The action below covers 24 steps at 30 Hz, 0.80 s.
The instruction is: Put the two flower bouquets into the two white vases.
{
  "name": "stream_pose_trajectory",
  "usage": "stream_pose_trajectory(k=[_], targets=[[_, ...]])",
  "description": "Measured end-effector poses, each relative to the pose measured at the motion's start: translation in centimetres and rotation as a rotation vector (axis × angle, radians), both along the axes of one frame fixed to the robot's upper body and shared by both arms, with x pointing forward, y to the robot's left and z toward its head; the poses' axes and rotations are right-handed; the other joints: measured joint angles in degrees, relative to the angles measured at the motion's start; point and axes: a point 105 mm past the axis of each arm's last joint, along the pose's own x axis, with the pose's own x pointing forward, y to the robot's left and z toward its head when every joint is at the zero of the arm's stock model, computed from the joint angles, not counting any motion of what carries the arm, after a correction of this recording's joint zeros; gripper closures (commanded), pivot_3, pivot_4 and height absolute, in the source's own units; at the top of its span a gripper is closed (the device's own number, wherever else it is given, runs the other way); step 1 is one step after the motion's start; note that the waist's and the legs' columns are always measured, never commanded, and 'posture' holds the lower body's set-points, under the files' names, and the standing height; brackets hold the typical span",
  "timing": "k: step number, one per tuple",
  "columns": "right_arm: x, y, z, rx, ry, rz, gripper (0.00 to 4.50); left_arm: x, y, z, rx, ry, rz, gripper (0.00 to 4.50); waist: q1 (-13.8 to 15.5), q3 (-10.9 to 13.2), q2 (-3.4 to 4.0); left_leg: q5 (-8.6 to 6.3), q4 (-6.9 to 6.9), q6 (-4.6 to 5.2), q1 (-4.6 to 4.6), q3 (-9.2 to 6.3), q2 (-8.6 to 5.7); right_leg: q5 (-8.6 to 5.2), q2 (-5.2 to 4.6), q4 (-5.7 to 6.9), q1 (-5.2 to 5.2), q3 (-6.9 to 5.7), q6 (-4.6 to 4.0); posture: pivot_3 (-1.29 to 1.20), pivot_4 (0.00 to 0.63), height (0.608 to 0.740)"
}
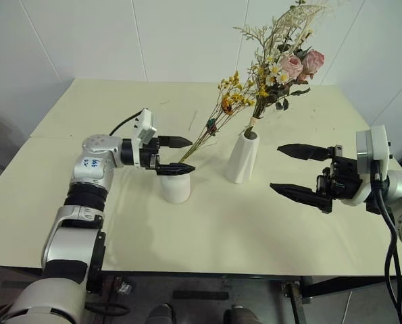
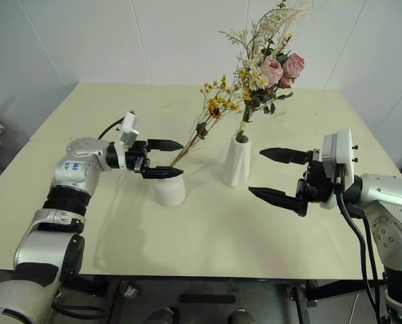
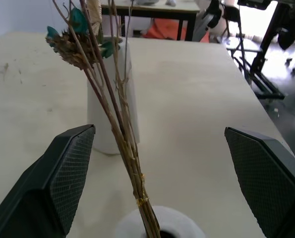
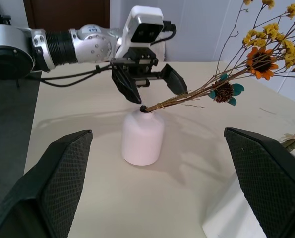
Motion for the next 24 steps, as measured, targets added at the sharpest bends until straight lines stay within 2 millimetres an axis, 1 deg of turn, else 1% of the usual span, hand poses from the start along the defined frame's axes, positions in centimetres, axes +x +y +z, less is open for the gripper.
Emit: stream_pose_trajectory(k=[1,5,7,8,11,16,19,20,21,23,24], targets=[[0.0,0.0,0.0,0.000,0.001,-0.001,0.00,0.1,0.2,0.3,0.033,0.002,0.010,0.04,0.0,0.0,0.00,0.00,0.01,0.00,0.00,0.00,0.00,0.00,0.01,0.00,0.00,0.00,0.00,0.00,0.150,0.740],[0.1,0.0,-0.1,0.005,0.001,-0.001,0.00,0.3,-0.2,3.1,0.146,-0.060,0.032,0.04,0.2,0.0,0.00,-0.01,0.02,0.01,-0.02,-0.01,-0.01,0.00,0.01,-0.03,0.01,-0.01,0.00,0.00,0.150,0.740],[0.2,0.1,-0.2,0.012,0.002,0.000,0.00,0.4,-0.8,4.0,0.196,-0.085,0.032,0.04,0.2,0.0,0.00,-0.01,0.00,0.02,-0.02,0.00,-0.02,0.00,0.01,-0.06,0.02,0.01,0.00,0.00,0.150,0.740],[0.2,0.1,-0.3,0.015,0.005,0.000,0.00,0.6,-1.1,4.1,0.215,-0.087,0.028,0.04,0.1,0.0,0.00,-0.01,-0.01,0.02,-0.02,0.00,-0.01,0.00,0.02,-0.06,0.02,0.00,0.00,0.00,0.150,0.740],[0.4,0.3,-0.5,0.027,0.009,0.010,0.00,1.1,-2.1,3.7,0.284,-0.069,0.018,0.04,0.1,0.0,0.01,-0.01,-0.04,0.03,-0.02,0.00,-0.01,0.00,0.02,-0.07,-0.01,0.00,0.00,0.00,0.150,0.740],[0.4,0.2,-1.0,0.028,0.025,0.001,0.00,1.7,-2.6,1.6,0.388,0.006,0.023,0.04,-0.1,0.0,0.03,-0.02,-0.10,0.04,-0.02,0.01,-0.01,-0.01,0.03,-0.10,-0.04,0.02,0.01,0.00,0.150,0.740],[0.3,0.1,-1.3,0.028,0.036,-0.008,0.00,2.3,-3.1,0.8,0.423,0.034,0.047,0.04,0.1,0.1,0.01,-0.02,-0.06,0.04,-0.06,0.02,-0.01,-0.01,0.03,-0.11,-0.05,0.02,0.01,0.00,0.150,0.740],[0.2,0.2,-1.3,0.027,0.033,-0.008,0.00,2.4,-3.2,0.7,0.432,0.034,0.053,0.42,0.1,0.1,0.01,-0.03,-0.05,0.05,-0.07,0.02,-0.01,-0.01,0.03,-0.11,-0.05,0.02,0.01,0.00,0.150,0.740],[0.2,0.3,-1.2,0.025,0.027,-0.007,0.00,2.5,-3.3,0.8,0.438,0.030,0.059,0.56,0.0,0.1,0.01,-0.03,-0.05,0.05,-0.07,0.02,-0.01,-0.01,0.03,-0.11,-0.05,0.02,0.01,0.00,0.150,0.740],[0.1,0.3,-1.2,0.026,0.025,-0.010,0.00,2.7,-3.5,1.1,0.442,0.018,0.061,1.11,0.0,0.1,0.01,-0.03,-0.07,0.05,-0.06,0.02,-0.01,-0.01,0.03,-0.11,-0.05,0.02,0.01,0.00,0.150,0.740],[0.1,0.2,-1.3,0.027,0.029,-0.015,0.00,2.7,-3.7,1.4,0.443,0.009,0.060,1.11,0.0,0.1,0.01,-0.03,-0.07,0.05,-0.06,0.01,-0.01,-0.01,0.03,-0.11,-0.05,0.02,0.01,0.00,0.150,0.740]])
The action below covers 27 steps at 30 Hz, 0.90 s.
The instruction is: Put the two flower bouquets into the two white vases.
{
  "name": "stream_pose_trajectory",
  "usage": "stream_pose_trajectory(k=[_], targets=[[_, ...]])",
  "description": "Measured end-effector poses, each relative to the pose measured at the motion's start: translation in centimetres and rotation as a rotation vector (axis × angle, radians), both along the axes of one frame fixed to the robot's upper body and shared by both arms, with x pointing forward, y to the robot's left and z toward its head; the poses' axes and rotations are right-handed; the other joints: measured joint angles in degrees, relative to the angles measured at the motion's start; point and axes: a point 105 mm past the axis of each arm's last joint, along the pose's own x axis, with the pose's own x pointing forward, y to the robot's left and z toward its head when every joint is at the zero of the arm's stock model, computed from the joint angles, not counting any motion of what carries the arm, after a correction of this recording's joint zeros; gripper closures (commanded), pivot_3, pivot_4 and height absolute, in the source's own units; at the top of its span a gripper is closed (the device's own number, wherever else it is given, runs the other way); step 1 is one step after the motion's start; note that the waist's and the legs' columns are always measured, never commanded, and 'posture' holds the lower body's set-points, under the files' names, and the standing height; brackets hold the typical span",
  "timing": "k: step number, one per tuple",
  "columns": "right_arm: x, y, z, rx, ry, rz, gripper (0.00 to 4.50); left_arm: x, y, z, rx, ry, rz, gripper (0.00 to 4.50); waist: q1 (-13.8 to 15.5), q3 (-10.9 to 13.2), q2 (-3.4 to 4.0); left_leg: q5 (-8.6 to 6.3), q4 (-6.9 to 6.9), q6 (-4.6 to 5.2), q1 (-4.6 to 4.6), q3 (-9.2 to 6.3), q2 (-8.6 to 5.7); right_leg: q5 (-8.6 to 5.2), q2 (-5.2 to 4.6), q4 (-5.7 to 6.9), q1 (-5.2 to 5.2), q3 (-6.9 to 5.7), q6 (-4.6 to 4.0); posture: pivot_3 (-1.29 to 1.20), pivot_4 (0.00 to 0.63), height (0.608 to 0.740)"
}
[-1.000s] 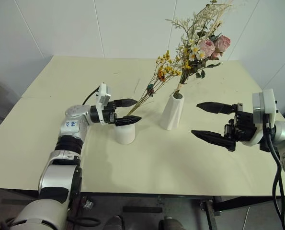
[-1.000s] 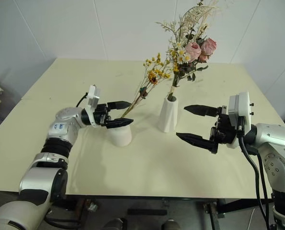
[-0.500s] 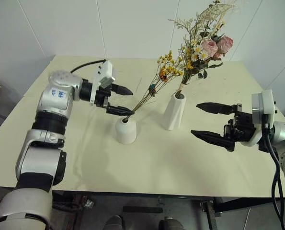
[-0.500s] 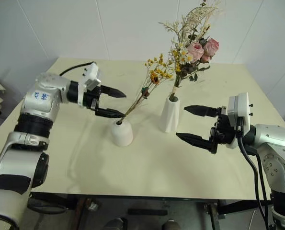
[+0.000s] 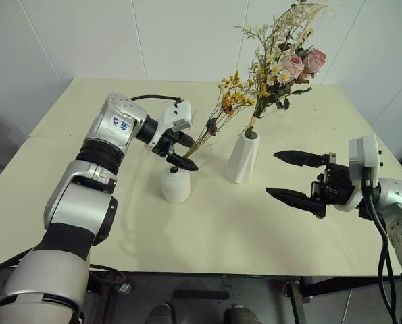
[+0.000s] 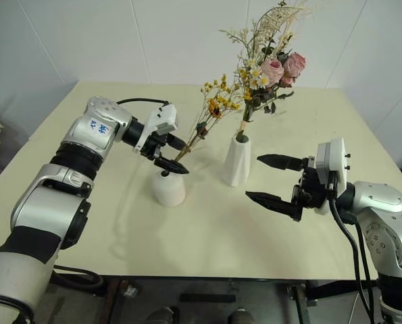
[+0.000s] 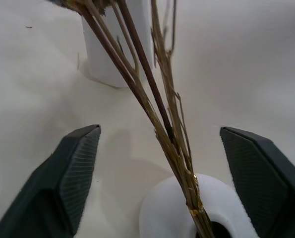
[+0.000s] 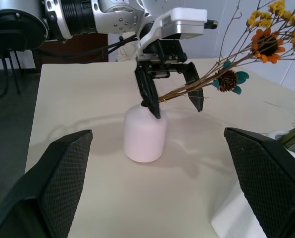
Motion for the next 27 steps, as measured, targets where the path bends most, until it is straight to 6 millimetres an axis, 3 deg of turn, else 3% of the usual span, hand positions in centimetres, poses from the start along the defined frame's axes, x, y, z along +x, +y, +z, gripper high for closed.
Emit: stream_pose_trajectory(k=[1,2,12,27], targets=[[0.0,0.0,-0.1,0.001,0.005,-0.004,0.00,0.0,-0.2,0.2,-0.001,-0.004,-0.003,1.11,0.0,0.0,0.00,0.00,0.00,0.00,0.00,0.00,0.00,0.00,0.00,0.00,0.00,0.00,0.00,0.00,0.150,0.740],[0.0,-0.1,-0.2,0.001,0.008,-0.005,0.00,0.0,-0.3,0.4,-0.004,-0.006,-0.005,1.60,0.0,0.0,0.00,0.00,0.00,0.00,0.00,0.01,0.00,0.00,0.00,-0.01,0.00,0.01,0.00,0.00,0.150,0.740],[0.0,0.0,-0.1,0.001,0.004,-0.012,0.00,0.3,-0.7,0.6,0.010,0.003,0.007,4.46,0.0,0.0,0.00,0.00,0.04,0.00,0.00,0.01,0.00,0.00,0.00,0.03,0.00,0.00,0.00,0.00,0.150,0.740],[0.0,-0.1,-0.2,0.002,0.007,-0.015,0.00,0.0,-0.7,1.8,-0.080,-0.008,0.001,4.46,-0.1,0.0,0.01,0.01,0.03,-0.01,0.01,0.00,0.00,0.00,0.00,0.08,0.00,0.00,0.00,0.00,0.150,0.740]])
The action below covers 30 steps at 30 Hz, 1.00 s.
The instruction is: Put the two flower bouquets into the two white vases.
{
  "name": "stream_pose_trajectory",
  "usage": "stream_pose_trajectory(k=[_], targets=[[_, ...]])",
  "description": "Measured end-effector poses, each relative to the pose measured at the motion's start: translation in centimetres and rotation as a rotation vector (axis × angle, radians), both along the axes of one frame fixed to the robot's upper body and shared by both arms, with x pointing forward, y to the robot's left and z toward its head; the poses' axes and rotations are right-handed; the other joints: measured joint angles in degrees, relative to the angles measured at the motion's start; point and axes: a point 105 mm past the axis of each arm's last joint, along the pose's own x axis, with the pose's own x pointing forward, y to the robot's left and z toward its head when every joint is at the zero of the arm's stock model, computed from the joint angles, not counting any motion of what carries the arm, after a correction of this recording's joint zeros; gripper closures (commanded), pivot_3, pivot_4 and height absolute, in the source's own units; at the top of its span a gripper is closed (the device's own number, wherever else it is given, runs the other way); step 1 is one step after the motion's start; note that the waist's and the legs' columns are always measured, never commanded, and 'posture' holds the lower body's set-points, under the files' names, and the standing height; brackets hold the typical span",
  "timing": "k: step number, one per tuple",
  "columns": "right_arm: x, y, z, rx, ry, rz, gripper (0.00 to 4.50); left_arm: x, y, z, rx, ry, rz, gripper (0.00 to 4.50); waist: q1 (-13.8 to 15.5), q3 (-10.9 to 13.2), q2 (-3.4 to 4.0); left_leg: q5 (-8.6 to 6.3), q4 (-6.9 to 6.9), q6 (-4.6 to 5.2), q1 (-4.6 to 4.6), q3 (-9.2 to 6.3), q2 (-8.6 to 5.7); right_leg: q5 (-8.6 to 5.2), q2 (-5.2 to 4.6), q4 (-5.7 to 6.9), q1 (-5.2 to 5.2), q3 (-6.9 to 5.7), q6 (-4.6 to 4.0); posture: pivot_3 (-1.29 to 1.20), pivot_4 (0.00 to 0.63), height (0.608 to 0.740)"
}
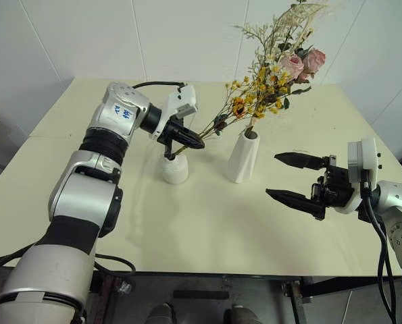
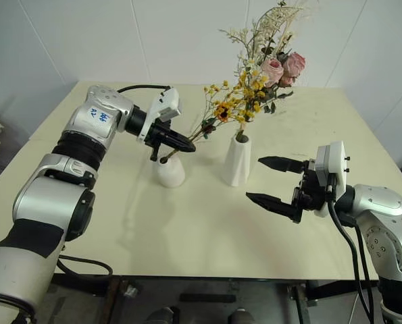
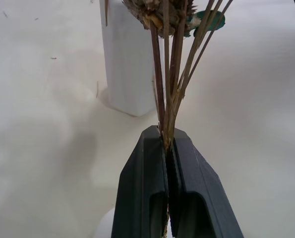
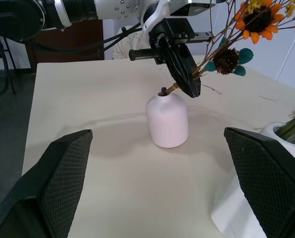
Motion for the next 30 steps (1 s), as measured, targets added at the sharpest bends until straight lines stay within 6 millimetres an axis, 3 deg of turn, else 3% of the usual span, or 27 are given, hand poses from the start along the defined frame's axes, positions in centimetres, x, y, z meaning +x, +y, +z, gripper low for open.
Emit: stream_pose_trajectory(k=[11,30], targets=[[0.1,0.0,0.5,0.000,-0.014,0.013,0.00,-0.3,1.4,0.0,-0.039,0.006,0.058,4.46,0.0,0.0,0.00,0.01,0.12,0.01,0.02,-0.01,0.00,0.00,0.00,0.14,0.01,0.01,0.00,0.00,0.150,0.740],[0.1,0.1,0.8,-0.006,-0.026,0.029,0.00,1.2,1.4,0.2,-0.134,-0.029,0.164,4.46,0.0,0.0,0.00,0.01,0.11,0.00,0.03,-0.01,0.00,0.00,0.00,0.14,0.00,0.01,0.00,0.00,0.150,0.740]])
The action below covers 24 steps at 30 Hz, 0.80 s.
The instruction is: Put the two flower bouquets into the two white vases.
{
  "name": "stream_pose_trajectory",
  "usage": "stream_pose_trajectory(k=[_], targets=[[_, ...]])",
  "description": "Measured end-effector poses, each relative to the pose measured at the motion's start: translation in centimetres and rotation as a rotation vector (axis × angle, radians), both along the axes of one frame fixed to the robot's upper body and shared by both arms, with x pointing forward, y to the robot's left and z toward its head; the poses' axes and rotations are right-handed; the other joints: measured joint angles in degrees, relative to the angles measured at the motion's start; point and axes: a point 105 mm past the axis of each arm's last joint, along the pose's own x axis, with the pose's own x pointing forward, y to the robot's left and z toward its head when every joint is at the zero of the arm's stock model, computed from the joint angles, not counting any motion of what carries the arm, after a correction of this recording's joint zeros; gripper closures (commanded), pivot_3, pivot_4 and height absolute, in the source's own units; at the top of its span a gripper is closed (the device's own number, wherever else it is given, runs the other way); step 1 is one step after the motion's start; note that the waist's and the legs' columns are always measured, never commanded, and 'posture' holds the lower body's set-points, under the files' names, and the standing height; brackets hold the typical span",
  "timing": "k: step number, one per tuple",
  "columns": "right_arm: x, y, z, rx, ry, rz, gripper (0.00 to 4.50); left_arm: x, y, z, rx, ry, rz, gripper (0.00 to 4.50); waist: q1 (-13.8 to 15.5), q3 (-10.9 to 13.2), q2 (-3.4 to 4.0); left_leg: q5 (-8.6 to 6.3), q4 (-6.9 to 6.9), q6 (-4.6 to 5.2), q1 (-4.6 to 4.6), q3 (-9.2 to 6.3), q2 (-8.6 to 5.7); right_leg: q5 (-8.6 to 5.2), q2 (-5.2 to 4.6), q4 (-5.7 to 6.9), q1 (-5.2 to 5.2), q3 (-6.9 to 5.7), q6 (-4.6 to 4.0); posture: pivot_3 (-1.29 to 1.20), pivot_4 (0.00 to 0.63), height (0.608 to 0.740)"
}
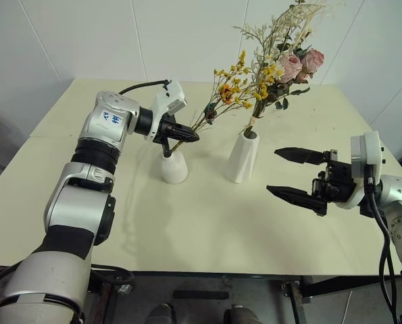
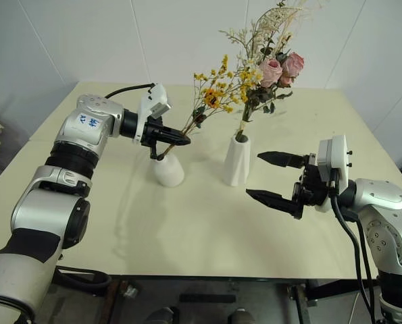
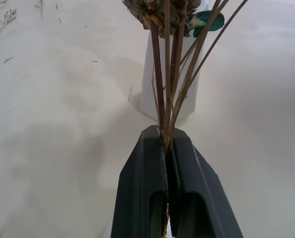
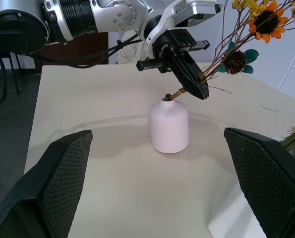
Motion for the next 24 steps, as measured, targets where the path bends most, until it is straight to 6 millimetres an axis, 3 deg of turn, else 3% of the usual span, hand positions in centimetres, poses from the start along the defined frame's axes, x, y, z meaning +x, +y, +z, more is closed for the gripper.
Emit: stream_pose_trajectory(k=[24], targets=[[0.03,0.00,0.16,-0.030,0.003,0.035,0.00,0.44,-0.64,0.26,-0.062,0.031,0.051,4.46,0.1,0.0,0.00,0.01,-0.01,-0.01,-0.01,0.00,0.00,0.00,0.00,-0.01,0.00,0.00,0.00,0.00,0.150,0.740]])
